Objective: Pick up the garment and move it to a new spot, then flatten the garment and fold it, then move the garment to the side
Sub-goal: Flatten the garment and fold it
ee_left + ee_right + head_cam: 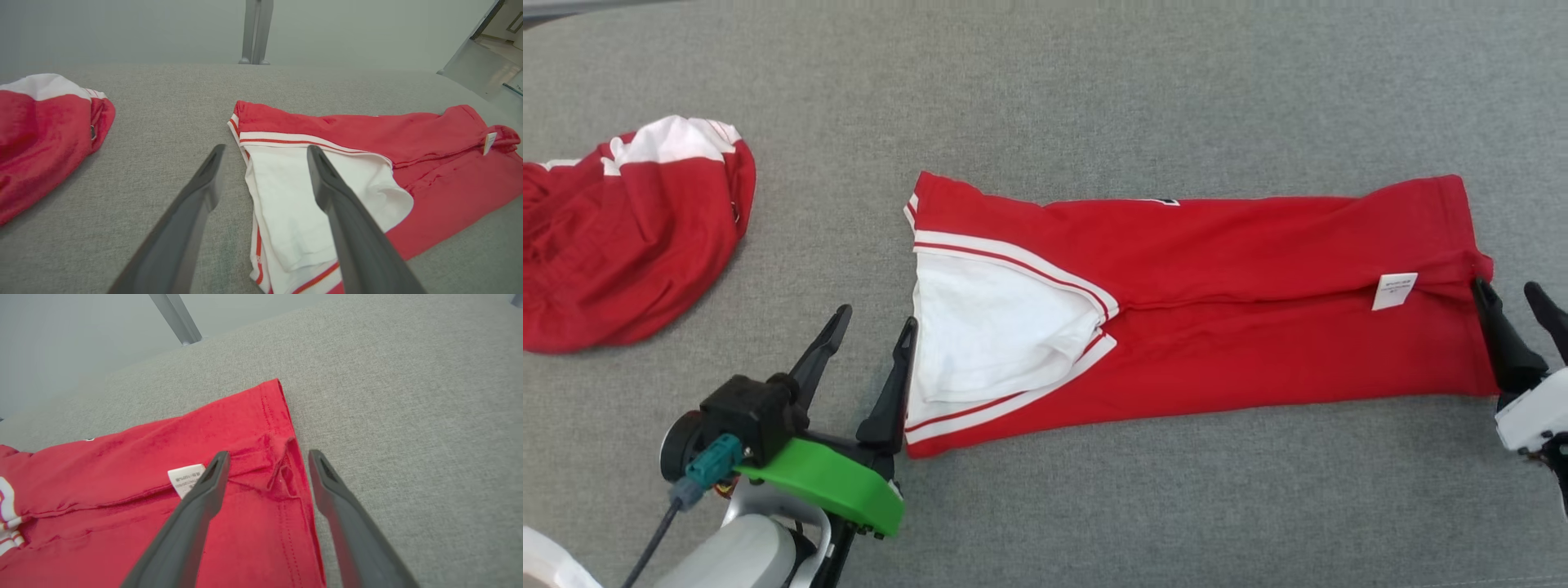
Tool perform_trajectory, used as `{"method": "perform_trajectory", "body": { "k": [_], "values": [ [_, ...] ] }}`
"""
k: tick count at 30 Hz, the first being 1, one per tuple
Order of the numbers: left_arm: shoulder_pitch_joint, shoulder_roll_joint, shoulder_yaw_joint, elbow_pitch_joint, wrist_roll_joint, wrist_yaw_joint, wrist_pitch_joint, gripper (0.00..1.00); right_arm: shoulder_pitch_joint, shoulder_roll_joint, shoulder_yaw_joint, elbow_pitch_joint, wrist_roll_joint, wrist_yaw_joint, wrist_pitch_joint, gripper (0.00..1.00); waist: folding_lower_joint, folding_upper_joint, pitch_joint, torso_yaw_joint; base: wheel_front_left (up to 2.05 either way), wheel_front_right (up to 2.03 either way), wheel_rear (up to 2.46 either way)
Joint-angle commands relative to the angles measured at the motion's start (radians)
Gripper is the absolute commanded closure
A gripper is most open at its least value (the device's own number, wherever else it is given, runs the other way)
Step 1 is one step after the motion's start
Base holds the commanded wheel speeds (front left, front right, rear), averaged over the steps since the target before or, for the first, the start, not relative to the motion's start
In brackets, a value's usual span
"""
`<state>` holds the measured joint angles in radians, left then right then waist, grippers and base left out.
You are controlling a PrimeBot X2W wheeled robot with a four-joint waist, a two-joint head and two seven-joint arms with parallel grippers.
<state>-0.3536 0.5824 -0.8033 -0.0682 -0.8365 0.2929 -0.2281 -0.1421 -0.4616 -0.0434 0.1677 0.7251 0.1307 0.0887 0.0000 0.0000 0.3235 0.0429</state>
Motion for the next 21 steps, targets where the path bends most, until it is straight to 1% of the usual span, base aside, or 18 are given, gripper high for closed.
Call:
{"method": "perform_trajectory", "body": {
  "k": [1, 4, 6, 7, 10, 12, 15, 18, 21],
  "values": [
    [0.030, -0.014, 0.012, 0.009, 0.020, 0.016, -0.016, 0.00, 0.028, 0.012, -0.007, -0.005, -0.020, 0.000, -0.016, 0.00, 0.0000, 0.0000, -0.050, -0.016, 0.00, 0.00, 0.00],
    [0.074, -0.050, 0.039, 0.033, 0.070, 0.047, -0.034, 0.00, 0.065, 0.056, -0.015, 0.002, -0.038, 0.000, -0.048, 0.00, 0.0000, 0.0000, -0.094, -0.029, 0.00, 0.00, 0.00],
    [0.099, -0.068, 0.051, 0.040, 0.133, 0.062, -0.038, 0.00, 0.088, 0.078, -0.017, 0.013, -0.047, 0.000, -0.072, 0.00, 0.0000, 0.0000, -0.122, -0.036, 0.00, 0.00, 0.00],
    [0.115, -0.091, 0.067, 0.033, 0.155, 0.070, -0.038, 0.00, 0.096, 0.090, -0.019, 0.018, -0.050, 0.000, -0.083, 0.00, 0.0000, 0.0000, -0.133, -0.039, 0.00, 0.00, 0.00],
    [0.201, -0.156, 0.131, 0.023, 0.225, 0.078, -0.038, 0.00, 0.125, 0.124, -0.013, 0.041, -0.060, 0.000, -0.122, 0.00, 0.0000, 0.0000, -0.178, -0.051, 0.00, 0.00, 0.00],
    [0.252, -0.186, 0.180, 0.026, 0.277, 0.077, -0.037, 0.00, 0.141, 0.136, -0.007, 0.054, -0.075, 0.000, -0.144, 0.00, 0.0000, 0.0000, -0.202, -0.058, 0.00, 0.00, 0.00],
    [0.319, -0.243, 0.257, 0.013, 0.349, 0.067, -0.037, 0.00, 0.159, 0.154, -0.005, 0.078, -0.091, 0.000, -0.175, 0.00, 0.0000, 0.0000, -0.229, -0.061, 0.00, 0.00, 0.00],
    [0.387, -0.290, 0.321, 0.008, 0.421, 0.036, -0.037, 0.00, 0.169, 0.167, -0.009, 0.098, -0.097, 0.000, -0.201, 0.00, 0.0000, 0.0000, -0.253, -0.061, 0.00, 0.00, 0.00],
    [0.438, -0.331, 0.352, 0.017, 0.486, 0.002, -0.037, 0.00, 0.187, 0.181, -0.008, 0.115, -0.104, 0.000, -0.217, 0.00, 0.0000, 0.0000, -0.278, -0.058, 0.00, 0.00, 0.00]
  ]
}}
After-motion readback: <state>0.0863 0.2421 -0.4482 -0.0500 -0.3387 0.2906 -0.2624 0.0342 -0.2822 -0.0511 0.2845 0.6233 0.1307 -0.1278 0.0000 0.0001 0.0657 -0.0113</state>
